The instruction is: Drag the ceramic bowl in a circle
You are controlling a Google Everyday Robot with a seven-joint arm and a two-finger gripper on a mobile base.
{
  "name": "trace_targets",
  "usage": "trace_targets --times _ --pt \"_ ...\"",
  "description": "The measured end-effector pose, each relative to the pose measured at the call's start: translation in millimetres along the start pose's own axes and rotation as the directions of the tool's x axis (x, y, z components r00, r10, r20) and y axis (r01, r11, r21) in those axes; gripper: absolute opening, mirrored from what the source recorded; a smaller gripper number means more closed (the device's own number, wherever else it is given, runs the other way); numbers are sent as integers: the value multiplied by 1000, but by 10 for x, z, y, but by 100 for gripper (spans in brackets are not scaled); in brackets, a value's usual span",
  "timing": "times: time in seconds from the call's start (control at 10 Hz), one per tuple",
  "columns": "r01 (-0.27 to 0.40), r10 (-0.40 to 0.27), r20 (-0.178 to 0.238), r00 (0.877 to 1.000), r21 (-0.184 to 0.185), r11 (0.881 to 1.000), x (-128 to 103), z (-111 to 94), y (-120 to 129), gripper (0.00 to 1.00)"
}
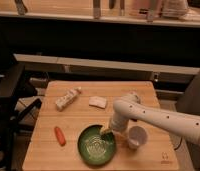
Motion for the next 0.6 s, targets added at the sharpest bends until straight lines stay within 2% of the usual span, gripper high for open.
trace_targets --times 0.6 --pt "-2 2 7 1000 -4 1000 12 18 11 80"
